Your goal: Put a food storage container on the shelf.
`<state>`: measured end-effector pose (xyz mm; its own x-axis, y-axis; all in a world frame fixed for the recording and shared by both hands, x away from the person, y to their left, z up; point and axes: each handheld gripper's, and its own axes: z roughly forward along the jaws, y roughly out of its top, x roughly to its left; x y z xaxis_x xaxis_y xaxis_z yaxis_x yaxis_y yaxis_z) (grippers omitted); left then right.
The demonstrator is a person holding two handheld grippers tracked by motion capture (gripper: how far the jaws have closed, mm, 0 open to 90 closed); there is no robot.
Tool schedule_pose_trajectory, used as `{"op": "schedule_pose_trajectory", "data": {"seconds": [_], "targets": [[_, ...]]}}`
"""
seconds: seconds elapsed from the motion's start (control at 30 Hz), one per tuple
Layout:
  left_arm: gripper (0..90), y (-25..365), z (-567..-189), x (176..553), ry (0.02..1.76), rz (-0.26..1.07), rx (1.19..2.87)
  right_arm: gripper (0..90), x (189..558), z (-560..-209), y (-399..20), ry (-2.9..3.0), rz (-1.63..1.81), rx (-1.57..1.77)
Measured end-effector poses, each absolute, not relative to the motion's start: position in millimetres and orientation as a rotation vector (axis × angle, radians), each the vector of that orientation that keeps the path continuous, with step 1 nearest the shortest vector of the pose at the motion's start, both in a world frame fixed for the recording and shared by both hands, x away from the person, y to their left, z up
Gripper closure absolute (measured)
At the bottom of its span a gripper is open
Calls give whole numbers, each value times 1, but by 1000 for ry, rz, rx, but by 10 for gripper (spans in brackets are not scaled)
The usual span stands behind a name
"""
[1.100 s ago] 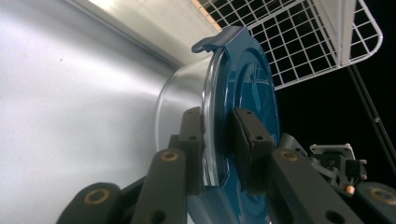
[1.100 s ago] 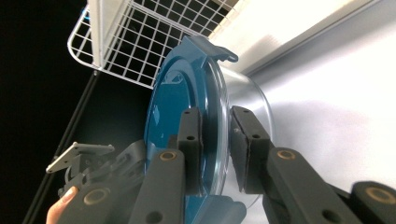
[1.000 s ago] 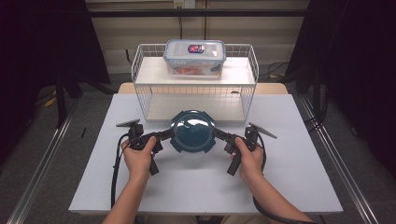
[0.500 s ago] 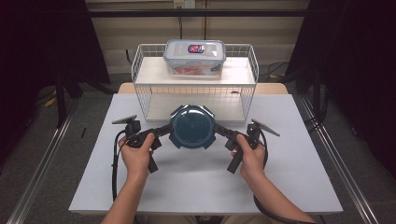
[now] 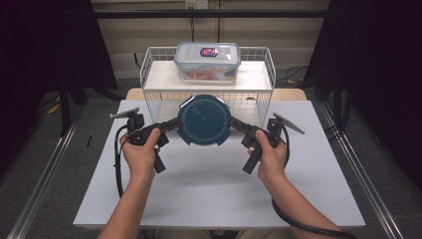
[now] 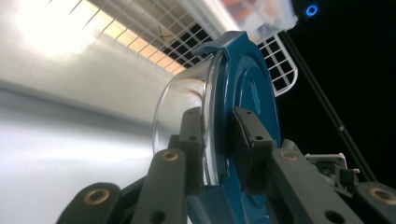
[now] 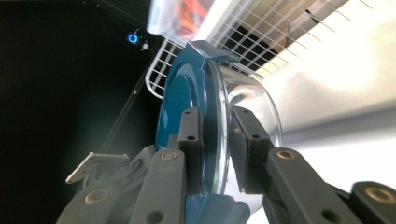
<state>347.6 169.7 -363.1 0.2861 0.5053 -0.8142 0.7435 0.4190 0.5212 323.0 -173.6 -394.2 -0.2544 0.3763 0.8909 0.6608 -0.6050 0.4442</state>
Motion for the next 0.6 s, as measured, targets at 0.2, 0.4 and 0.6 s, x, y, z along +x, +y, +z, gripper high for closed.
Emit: {"op": "schedule_pose_trajectory", "data": {"seconds": [0.2,0.4,0.6], "targets": [[749,169,-347,350,1349,-214,1209,756,328,-378,-172,-1243,-2020,-1748],[749,169,-331,353,1321,-202,1194,758,330,-362,-172,-1223,-2082,-1720],[749,169,-319,357,1308,-190,1166,760,334,-345,-170,-1213,-2112,-1693]]}}
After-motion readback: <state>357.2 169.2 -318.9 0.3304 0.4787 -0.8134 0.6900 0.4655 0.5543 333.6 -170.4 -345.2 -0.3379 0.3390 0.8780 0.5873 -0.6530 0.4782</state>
